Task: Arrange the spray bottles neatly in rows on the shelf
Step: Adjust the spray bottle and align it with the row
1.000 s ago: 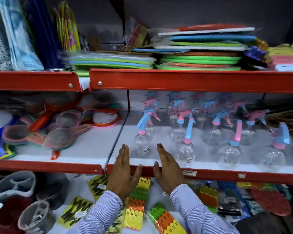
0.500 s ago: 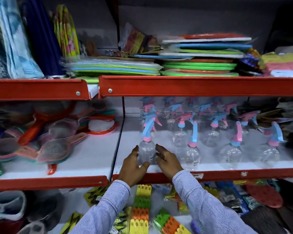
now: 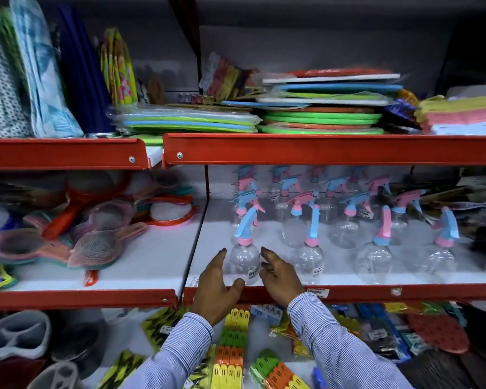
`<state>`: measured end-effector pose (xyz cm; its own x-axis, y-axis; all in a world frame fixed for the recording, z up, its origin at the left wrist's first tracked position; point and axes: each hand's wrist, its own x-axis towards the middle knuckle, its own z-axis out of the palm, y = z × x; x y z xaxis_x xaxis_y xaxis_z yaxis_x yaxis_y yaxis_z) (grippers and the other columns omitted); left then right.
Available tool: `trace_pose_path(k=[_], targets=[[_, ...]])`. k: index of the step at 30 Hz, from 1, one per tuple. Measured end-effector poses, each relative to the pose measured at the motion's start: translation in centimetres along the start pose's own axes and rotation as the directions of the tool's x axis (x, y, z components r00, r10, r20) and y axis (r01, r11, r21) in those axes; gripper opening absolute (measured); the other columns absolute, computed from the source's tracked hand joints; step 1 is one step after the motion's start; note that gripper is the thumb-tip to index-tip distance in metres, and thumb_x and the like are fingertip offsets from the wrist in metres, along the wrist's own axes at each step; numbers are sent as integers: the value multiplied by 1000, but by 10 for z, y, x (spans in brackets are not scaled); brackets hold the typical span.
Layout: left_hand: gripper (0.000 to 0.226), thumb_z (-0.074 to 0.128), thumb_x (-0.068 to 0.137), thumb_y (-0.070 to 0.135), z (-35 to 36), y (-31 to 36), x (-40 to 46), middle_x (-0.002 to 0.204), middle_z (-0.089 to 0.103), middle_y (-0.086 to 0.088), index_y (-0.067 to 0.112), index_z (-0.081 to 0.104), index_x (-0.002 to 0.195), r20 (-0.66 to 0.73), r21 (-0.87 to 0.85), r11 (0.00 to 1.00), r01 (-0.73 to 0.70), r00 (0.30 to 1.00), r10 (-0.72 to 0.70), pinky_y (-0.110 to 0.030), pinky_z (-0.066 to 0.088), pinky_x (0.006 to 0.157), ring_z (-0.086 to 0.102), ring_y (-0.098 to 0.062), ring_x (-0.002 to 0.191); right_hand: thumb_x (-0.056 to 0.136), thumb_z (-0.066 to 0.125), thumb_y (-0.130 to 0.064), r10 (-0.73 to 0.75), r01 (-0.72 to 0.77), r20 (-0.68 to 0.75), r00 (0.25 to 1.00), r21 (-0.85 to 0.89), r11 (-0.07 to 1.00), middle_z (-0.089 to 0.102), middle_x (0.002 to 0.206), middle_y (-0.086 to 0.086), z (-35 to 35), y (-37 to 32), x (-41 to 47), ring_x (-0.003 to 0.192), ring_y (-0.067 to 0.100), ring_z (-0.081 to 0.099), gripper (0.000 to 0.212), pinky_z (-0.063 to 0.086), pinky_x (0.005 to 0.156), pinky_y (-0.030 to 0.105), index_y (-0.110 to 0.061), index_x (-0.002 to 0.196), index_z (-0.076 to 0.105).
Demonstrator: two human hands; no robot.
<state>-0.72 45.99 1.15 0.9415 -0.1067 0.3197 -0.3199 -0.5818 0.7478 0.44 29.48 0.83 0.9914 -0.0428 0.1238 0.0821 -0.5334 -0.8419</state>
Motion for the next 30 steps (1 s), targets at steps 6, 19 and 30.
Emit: trace_pose_path(k=[6, 19, 30], targets=[[55, 63, 76, 27, 6, 10, -9, 127, 58, -7, 15, 52, 129, -92, -48, 999, 15, 996, -20, -35, 51, 91, 59, -21, 109, 86, 44, 1, -6, 7, 81, 997, -2, 1000, 49, 141, 3, -4, -5, 12, 129, 22, 49, 61, 39, 110, 34, -17, 143, 33], [51, 61, 84, 11, 4, 12, 6, 112, 55, 9, 17, 50, 133, 0, -181, 979, 95, 995, -97, -29, 44, 97, 55, -14, 108, 86, 48, 2, -25, 25, 4, 1000, 73, 997, 56, 137, 4, -2, 5, -7, 117, 17, 59, 53, 46, 96, 25, -13, 137, 45], [51, 60, 86, 11, 5, 9, 5, 112, 55, 10, 17, 47, 135, 18, -182, 981, 68, 998, -65, -22, 40, 90, 53, -9, 104, 87, 47, 1, -38, 38, -2, 999, 78, 996, 55, 137, 3, -1, 6, -11, 120, 16, 58, 53, 45, 93, 21, -13, 138, 44]])
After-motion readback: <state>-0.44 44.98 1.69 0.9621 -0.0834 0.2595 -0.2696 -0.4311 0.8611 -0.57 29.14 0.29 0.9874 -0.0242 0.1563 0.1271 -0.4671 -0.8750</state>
